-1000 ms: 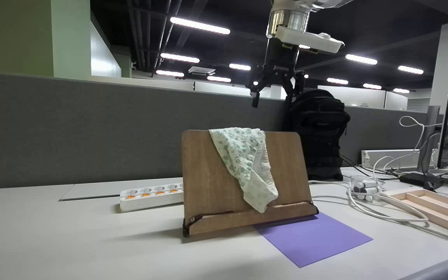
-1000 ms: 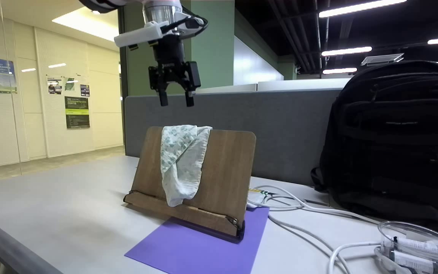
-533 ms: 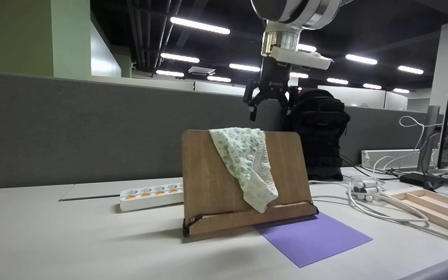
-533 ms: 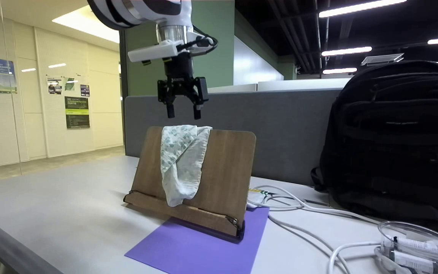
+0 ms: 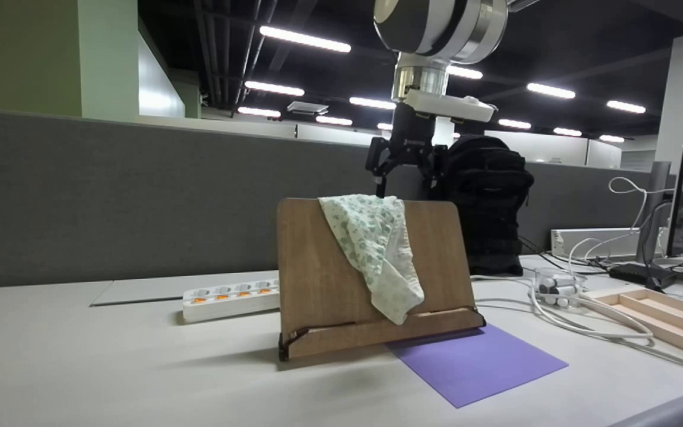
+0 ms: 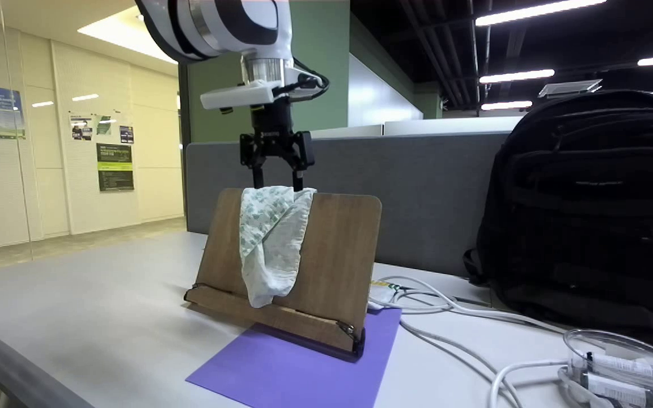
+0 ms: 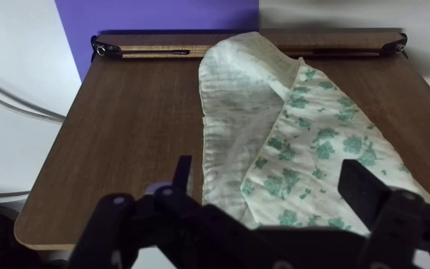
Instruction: Unhang the towel and leave it on the table
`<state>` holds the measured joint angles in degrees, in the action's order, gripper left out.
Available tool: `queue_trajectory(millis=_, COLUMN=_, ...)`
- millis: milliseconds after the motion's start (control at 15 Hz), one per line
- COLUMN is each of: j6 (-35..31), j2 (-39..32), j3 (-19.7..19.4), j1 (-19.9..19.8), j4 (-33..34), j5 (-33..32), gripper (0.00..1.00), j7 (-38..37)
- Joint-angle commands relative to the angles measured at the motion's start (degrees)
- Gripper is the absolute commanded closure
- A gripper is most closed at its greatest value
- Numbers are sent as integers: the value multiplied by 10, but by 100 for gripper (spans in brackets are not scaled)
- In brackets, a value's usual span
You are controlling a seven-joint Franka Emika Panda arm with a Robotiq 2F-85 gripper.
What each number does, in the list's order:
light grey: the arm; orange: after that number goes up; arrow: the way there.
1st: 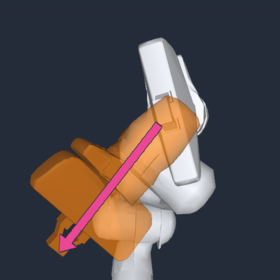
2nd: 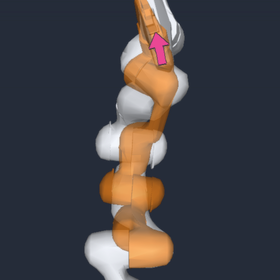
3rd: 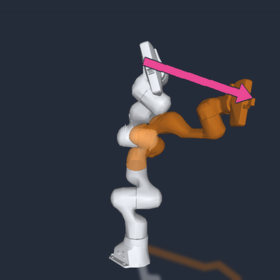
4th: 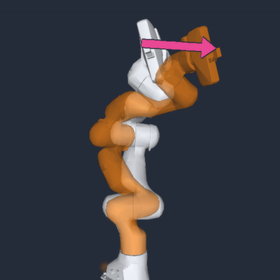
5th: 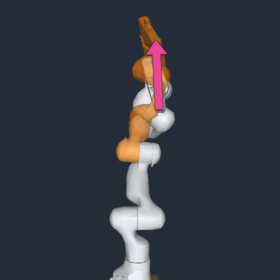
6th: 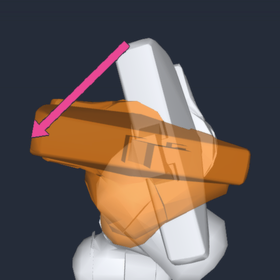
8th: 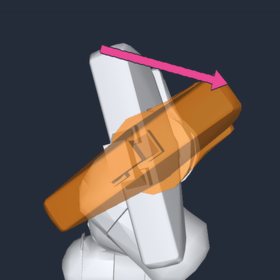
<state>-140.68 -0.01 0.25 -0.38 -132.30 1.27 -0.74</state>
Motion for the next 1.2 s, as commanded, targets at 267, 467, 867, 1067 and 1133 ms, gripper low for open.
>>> queue_trajectory(millis=267, j6=-3, j2=-48, j3=5, j1=8, j4=35, j5=5, gripper=0, j7=-5)
queue_trajectory(millis=467, j6=1, j2=-59, j3=7, j1=9, j4=40, j5=4, gripper=25, j7=-4)
queue_trajectory(millis=867, j6=2, j2=-66, j3=9, j1=9, j4=42, j5=9, gripper=67, j7=3)
queue_trajectory(millis=1067, j6=4, j2=-65, j3=9, j1=9, j4=41, j5=9, gripper=88, j7=3)
queue_trajectory(millis=1133, j6=5, j2=-64, j3=10, j1=9, j4=40, j5=9, gripper=95, j7=4)
